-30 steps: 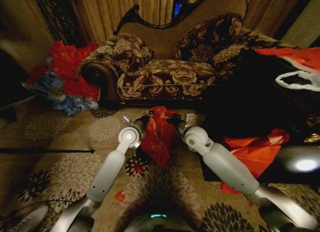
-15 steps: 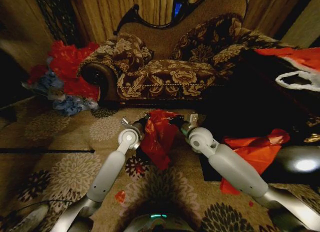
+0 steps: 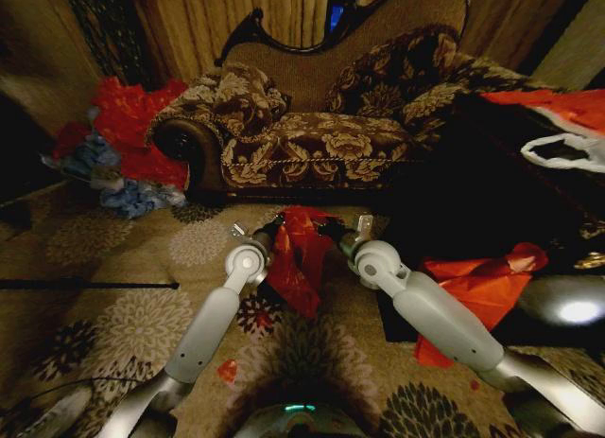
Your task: Place a garbage bag over the trash bin.
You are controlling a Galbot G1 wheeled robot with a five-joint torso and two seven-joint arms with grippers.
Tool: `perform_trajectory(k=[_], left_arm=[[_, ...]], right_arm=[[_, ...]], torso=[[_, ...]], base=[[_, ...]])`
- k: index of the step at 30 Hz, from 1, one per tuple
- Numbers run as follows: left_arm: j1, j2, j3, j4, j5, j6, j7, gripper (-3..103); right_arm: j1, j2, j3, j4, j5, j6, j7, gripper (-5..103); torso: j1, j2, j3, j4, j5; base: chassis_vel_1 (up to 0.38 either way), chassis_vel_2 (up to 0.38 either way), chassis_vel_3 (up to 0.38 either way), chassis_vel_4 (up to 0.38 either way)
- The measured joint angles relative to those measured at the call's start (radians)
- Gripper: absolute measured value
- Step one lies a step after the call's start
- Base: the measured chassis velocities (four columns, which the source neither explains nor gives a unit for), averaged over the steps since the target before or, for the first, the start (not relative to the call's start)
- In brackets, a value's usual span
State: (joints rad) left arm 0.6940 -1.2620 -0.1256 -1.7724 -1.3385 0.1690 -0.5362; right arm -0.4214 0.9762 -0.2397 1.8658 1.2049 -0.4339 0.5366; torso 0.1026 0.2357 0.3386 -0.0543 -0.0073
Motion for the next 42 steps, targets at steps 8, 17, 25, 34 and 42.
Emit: perform_trajectory(k=[8,17,25,34,42], left_arm=[[0.008,0.002,-0.004,0.016,0.007,-0.001,0.006,0],[0.006,-0.001,-0.016,0.040,0.004,-0.010,-0.003,0],[0.012,-0.007,-0.028,0.065,0.000,-0.015,-0.013,0],[0.009,-0.009,-0.028,0.069,-0.002,-0.015,-0.018,0],[0.002,-0.018,-0.028,0.070,-0.003,-0.015,-0.019,0]], right_arm=[[0.013,-0.040,0.000,0.027,0.030,-0.006,-0.001,41],[0.035,-0.066,-0.003,0.055,0.041,-0.011,0.002,18],[0.037,-0.070,0.025,0.089,0.080,-0.009,-0.002,1],[0.017,-0.061,0.061,0.108,0.197,-0.021,-0.024,0],[0.013,-0.071,0.093,0.120,0.340,-0.084,-0.034,18]], torso=[[0.000,0.000,0.000,-0.0001,0.0000],[0.000,0.000,0.000,-0.0001,0.0000],[0.000,0.000,0.000,-0.0001,-0.0001],[0.000,0.000,0.000,-0.0001,0.0000],[0.000,0.000,0.000,-0.0001,0.0000]], base=[[0.000,0.000,0.000,0.000],[0.000,0.000,0.000,0.000],[0.000,0.000,0.000,0.000],[0.000,0.000,0.000,0.000],[0.000,0.000,0.000,0.000]])
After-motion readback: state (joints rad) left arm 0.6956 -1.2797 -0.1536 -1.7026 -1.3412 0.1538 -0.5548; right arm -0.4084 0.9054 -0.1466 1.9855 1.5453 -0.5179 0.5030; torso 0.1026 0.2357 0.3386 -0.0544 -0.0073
